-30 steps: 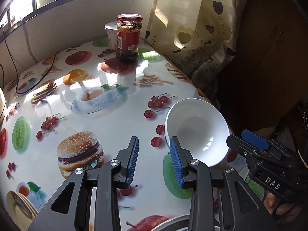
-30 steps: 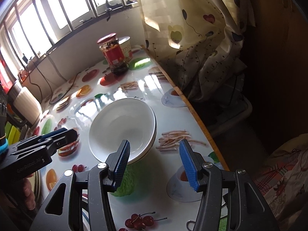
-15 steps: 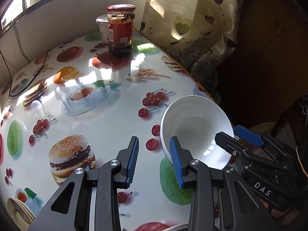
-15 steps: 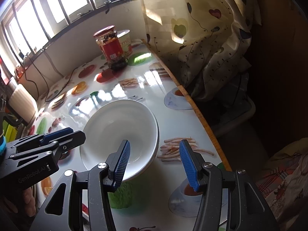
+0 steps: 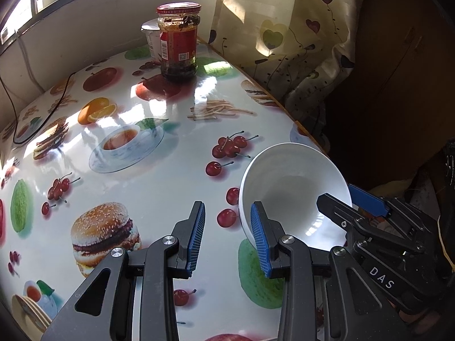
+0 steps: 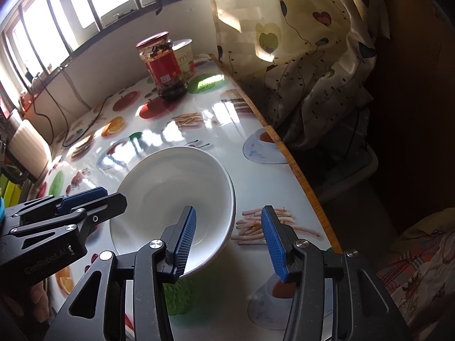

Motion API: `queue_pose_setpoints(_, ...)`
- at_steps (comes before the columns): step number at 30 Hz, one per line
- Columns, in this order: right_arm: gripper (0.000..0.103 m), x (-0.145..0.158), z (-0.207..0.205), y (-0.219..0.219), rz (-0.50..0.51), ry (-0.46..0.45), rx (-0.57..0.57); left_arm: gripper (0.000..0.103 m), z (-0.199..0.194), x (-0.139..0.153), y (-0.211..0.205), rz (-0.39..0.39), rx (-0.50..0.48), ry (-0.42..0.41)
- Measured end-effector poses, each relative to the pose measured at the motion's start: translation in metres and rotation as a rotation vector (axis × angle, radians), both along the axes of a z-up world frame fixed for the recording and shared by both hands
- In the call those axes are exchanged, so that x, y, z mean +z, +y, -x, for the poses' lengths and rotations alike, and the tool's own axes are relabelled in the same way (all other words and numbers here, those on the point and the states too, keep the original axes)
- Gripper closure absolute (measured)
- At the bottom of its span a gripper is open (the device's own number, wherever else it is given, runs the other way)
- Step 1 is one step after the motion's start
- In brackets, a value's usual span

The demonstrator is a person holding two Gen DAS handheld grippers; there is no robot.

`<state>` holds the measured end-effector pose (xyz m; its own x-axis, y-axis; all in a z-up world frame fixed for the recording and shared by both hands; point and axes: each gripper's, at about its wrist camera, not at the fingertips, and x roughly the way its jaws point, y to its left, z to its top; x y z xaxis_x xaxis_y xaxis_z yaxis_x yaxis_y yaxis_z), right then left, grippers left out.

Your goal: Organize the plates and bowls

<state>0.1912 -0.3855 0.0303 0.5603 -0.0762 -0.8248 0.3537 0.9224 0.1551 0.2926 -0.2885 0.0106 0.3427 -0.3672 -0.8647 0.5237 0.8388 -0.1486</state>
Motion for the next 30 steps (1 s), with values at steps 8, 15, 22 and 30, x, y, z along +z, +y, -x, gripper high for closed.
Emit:
queue_pose_setpoints(8,0.067,-0.0031,-0.0038,-0.0020,0.008,0.011,0.001,0.068,-0.0006,-0.0014,-0.0037,-0.009,-0.003,-0.007)
queue_pose_setpoints(15,0.075,-0.0047,-0.0046,-0.0034,0.009,0.014,-0.001,0.077,-0.0009,-0.0019,-0.0048,-0.016,-0.004,-0.024)
queue_pose_setpoints(22,0.078,-0.0052,-0.0048,-0.0035,0.009,0.011,0.001,0.084,0.0001,-0.0015,-0.0071,-0.014,-0.014,-0.032)
queue_pose_setpoints(30,0.082,-0.0036,-0.0062,-0.0008,0.008,0.010,0.009,0.090,0.0011,-0.0007,-0.0092,-0.008,-0.021,-0.033)
